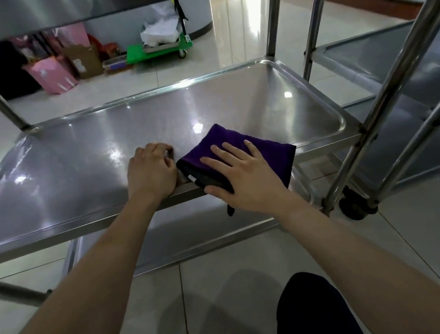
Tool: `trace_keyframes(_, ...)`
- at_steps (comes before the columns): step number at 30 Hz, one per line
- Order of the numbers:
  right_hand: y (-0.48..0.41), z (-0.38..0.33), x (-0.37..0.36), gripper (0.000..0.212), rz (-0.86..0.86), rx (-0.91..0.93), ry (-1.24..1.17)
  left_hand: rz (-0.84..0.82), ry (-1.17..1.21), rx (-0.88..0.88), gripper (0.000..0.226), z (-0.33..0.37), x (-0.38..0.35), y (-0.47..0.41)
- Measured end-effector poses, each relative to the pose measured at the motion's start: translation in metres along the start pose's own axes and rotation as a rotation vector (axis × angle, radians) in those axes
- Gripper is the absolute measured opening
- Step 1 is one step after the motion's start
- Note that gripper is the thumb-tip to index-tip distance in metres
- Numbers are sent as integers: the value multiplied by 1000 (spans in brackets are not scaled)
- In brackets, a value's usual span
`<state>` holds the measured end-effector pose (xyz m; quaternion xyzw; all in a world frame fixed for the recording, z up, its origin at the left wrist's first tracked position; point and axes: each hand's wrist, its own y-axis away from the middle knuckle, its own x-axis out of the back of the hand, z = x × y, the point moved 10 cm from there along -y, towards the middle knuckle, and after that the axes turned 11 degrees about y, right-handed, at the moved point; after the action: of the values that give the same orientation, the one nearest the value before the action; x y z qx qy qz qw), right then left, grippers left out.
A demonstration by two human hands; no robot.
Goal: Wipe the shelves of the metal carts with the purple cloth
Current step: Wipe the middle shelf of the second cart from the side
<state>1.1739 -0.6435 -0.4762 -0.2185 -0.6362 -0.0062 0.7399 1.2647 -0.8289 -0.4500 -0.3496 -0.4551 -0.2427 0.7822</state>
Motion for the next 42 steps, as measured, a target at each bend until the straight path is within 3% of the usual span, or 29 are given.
trace_keyframes(5,5,-10,9,75,24,35,-70,32,52,-16,34,1,4,5)
trace_keyframes(10,41,-24,36,66,227,-22,-360,208,119,-12,29,6,27,12)
trace_keyframes(13,71,-47,36,67,294,-68,-486,347,58,-82,28,17,45,22)
trace_keyframes(15,90,-66,29,65,314,-105,-587,358,139,-156,27,24,53,26)
trace_keyframes(19,109,-94,-16,52,181,-335,-1065,329,426,-293,24,28,69,57)
trace_keyframes(21,112,-97,-50,37,79,-551,-1300,259,525,-318,23,16,64,91)
trace_keyframes(23,114,-108,-78,24,-71,-657,-1467,194,590,-301,20,-11,48,132)
trace_keyframes(26,108,-131,-96,24,-222,-665,-1534,184,595,-145,15,-77,17,188)
trace_keyframes(28,98,-144,-98,23,-259,-645,-1577,73,720,126,18,-129,-21,218)
trace_keyframes(31,83,-173,-92,27,-282,-619,-1771,-227,1374,718,24,-164,-78,271)
trace_keyframes(33,76,-193,-88,34,-312,-606,-1862,-336,1570,738,30,-154,-75,282)
trace_keyframes(35,72,-208,-85,37,-355,-544,-1854,-272,1684,627,36,-148,-53,272)
trace_keyframes(36,70,-211,-86,39,-388,-498,-1829,-213,1676,606,38,-151,-42,267)
trace_keyframes(38,70,-209,-90,48,-458,-428,-1739,-131,1432,613,35,-164,-27,265)
trace_keyframes(42,79,-187,-104,67,-511,-402,-1505,-301,927,496,31,-164,-22,274)
